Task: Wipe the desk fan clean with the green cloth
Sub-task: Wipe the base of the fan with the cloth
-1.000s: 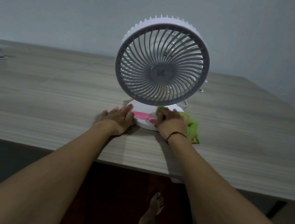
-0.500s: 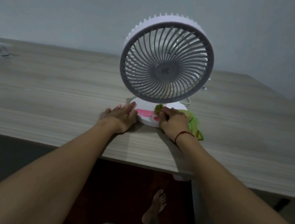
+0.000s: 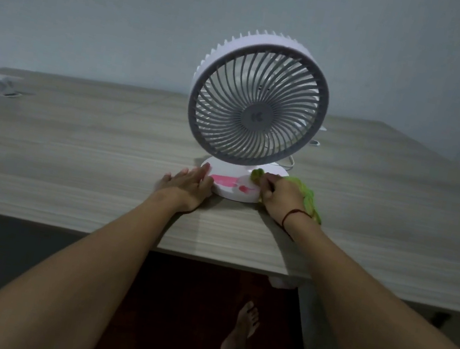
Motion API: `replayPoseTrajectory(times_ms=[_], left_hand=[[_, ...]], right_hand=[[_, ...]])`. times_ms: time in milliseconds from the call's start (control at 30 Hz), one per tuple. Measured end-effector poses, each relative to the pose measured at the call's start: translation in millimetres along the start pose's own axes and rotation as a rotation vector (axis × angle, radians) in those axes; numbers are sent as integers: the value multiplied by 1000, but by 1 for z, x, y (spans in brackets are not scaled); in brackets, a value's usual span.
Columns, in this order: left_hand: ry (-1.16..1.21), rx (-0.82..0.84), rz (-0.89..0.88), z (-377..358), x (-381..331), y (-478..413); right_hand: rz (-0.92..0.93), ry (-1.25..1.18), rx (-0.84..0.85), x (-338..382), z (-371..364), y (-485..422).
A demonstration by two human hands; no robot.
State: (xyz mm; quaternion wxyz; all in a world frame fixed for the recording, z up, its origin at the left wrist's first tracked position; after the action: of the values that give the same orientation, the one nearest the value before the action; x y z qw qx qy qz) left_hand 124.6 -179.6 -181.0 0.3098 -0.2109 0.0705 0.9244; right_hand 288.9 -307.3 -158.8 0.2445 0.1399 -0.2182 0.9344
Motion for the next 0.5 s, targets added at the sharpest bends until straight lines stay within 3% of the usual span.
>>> replayPoseTrajectory(times_ms=[100, 267, 367, 433, 500], left_hand=[[30, -36, 21, 0, 0, 5], [17, -611, -106, 19, -28, 49], [239, -595, -55, 18, -41, 74], [290, -524, -32, 13, -48, 82], [262, -426, -13, 7, -55, 83]], right_hand=[[137, -27, 15, 12, 15, 33], [168, -76, 88, 20, 22, 65], [97, -306, 103, 25, 30, 73], [-54, -524, 38, 19, 46, 72], [-225, -506, -48, -3, 57, 64]])
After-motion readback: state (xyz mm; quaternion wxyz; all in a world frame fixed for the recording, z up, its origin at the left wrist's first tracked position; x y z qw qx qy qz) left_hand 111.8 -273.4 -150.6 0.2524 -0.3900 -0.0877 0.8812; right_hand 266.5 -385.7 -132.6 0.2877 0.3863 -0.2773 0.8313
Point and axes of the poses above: each hand's wrist, its own y-axis away from the middle knuckle, its own z-axis out of the back of the hand, x = y × z, the point moved 4 cm from there along -y, towards the middle knuckle, and after that the axes turned 12 degrees about y, right-handed, at the moved point
